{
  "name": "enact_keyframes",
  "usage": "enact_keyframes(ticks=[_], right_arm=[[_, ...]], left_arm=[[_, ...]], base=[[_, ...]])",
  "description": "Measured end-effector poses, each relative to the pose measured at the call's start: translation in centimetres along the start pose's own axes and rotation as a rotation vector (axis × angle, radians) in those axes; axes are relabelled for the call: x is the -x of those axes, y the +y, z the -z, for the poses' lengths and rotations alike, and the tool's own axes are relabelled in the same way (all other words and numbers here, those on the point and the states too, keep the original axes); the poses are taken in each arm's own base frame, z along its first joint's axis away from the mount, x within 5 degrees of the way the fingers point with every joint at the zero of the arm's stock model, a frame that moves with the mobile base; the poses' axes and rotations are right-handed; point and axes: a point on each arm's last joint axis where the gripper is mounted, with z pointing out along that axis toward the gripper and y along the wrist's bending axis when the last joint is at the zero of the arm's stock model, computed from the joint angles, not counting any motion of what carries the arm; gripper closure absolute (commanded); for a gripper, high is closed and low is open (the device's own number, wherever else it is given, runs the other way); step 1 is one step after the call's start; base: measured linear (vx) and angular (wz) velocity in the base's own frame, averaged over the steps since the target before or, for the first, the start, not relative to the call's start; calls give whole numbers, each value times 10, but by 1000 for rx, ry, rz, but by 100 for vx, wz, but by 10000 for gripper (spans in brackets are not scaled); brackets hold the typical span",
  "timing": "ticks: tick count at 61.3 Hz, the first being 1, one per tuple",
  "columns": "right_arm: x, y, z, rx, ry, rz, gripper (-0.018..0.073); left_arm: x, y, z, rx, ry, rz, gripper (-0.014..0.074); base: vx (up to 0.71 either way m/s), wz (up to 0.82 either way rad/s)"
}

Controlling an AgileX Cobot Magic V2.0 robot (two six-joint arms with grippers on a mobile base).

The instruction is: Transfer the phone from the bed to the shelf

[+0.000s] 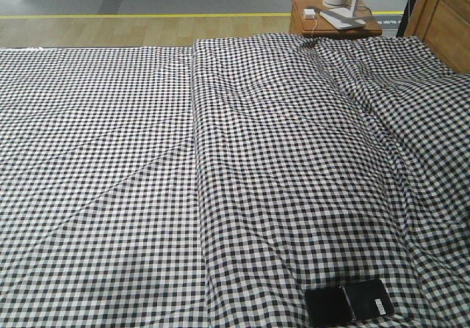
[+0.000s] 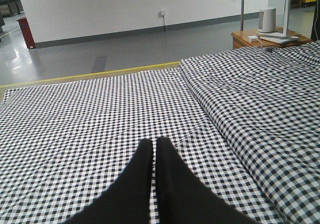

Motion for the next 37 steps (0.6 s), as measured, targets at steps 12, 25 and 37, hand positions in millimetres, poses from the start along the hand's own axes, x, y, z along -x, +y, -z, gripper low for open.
enact_keyframes(ticks=[12, 25, 37], right_arm=[[-13, 0, -28, 1, 126, 0, 91], [-18, 0, -38, 1, 163, 0, -169], [-13, 0, -45, 1, 95, 0, -157]], left_arm=[[0, 0, 0, 0, 0, 0, 595], [0, 0, 0, 0, 0, 0, 595], [0, 0, 0, 0, 0, 0, 595]], base=[[0, 0], [0, 0], [0, 0]])
